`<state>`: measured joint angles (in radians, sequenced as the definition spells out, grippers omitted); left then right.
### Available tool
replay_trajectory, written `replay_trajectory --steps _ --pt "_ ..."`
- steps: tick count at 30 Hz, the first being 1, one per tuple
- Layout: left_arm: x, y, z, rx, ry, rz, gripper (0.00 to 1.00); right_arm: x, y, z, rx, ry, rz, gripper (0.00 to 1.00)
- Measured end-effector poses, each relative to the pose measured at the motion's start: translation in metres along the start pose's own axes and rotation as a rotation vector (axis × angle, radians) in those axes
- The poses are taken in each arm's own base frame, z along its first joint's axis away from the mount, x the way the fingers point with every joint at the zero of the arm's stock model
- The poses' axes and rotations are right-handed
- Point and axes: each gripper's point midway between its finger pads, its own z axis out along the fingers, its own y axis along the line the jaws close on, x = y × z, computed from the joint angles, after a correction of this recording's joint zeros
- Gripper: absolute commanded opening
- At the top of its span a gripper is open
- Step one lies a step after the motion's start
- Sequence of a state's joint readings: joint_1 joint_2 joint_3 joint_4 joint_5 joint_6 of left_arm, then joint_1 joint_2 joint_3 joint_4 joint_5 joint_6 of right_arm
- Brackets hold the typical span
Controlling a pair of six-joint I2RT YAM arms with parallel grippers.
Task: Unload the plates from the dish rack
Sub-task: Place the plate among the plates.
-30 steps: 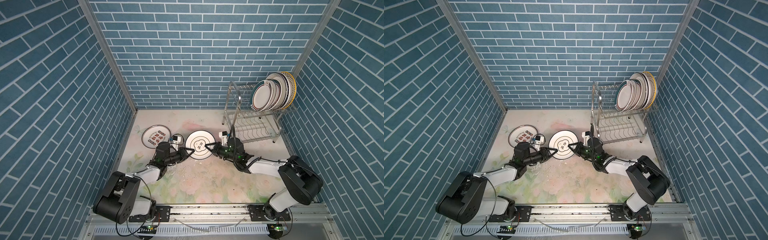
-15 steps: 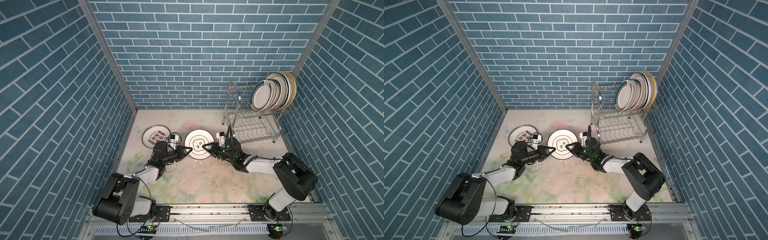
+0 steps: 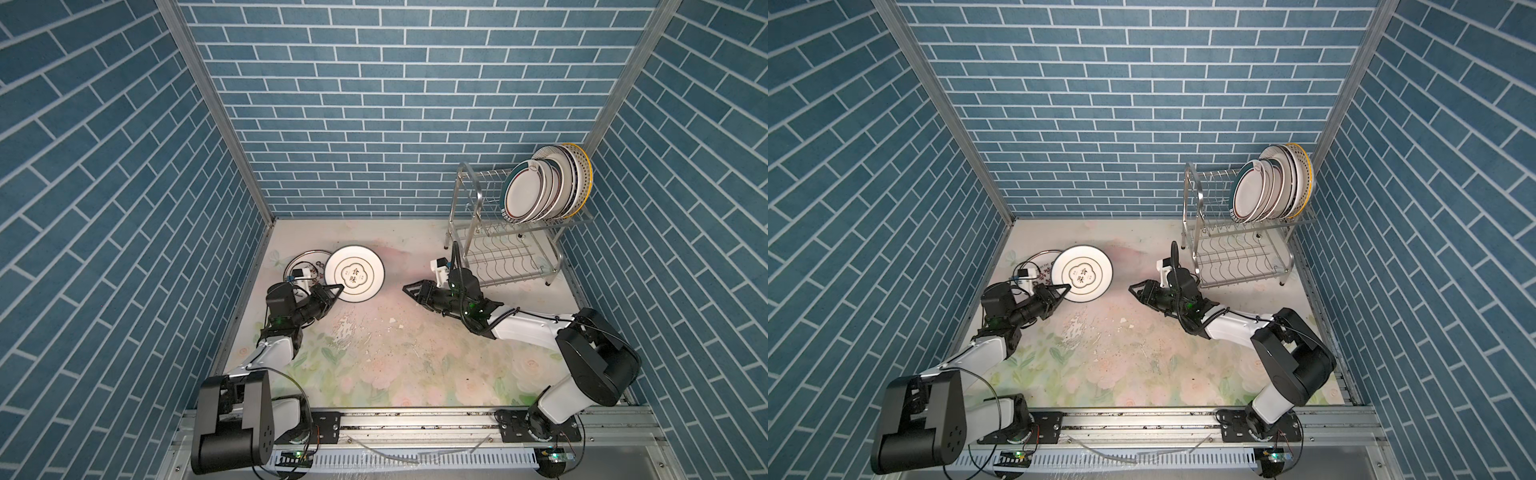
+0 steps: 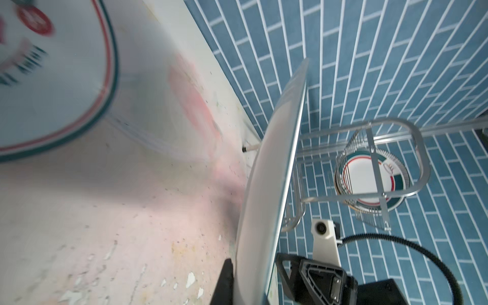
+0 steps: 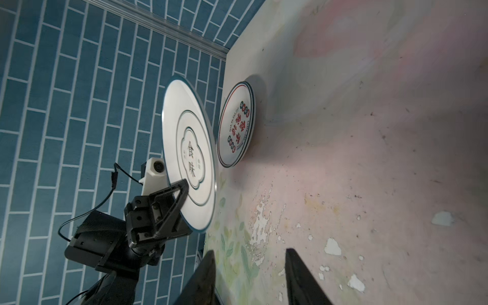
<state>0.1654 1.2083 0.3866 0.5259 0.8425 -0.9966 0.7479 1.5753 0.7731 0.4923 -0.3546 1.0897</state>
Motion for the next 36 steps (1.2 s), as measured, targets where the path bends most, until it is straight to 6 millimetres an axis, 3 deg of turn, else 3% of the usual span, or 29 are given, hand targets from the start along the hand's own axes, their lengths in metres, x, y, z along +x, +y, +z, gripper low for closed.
replay_trajectory --steps 7,13,21,28,32,36 --pt "-0.059 0.036 -0.025 -0.111 -0.177 -0.096 0.00 0.004 -0.015 -0.015 0.166 0.047 -0.089 0.44" --pt "-0.089 0.060 -0.025 -0.185 -0.231 -0.137 0.00 -0.002 -0.021 -0.028 0.287 0.065 -0.182 0.44" --pt "-0.104 0.104 -0.013 -0.258 -0.223 -0.218 0.00 0.004 -0.043 -0.039 0.407 0.105 -0.224 0.44" --pt "-0.103 0.136 0.002 -0.258 -0.207 -0.285 0.00 0.007 -0.045 -0.044 0.423 0.116 -0.227 0.44" --pt "-0.104 0.141 0.006 -0.249 -0.207 -0.299 0.00 0.007 -0.043 -0.048 0.425 0.118 -0.227 0.44" --pt "-0.113 0.136 0.008 -0.238 -0.213 -0.277 0.09 0.007 -0.039 -0.051 0.418 0.113 -0.230 0.44"
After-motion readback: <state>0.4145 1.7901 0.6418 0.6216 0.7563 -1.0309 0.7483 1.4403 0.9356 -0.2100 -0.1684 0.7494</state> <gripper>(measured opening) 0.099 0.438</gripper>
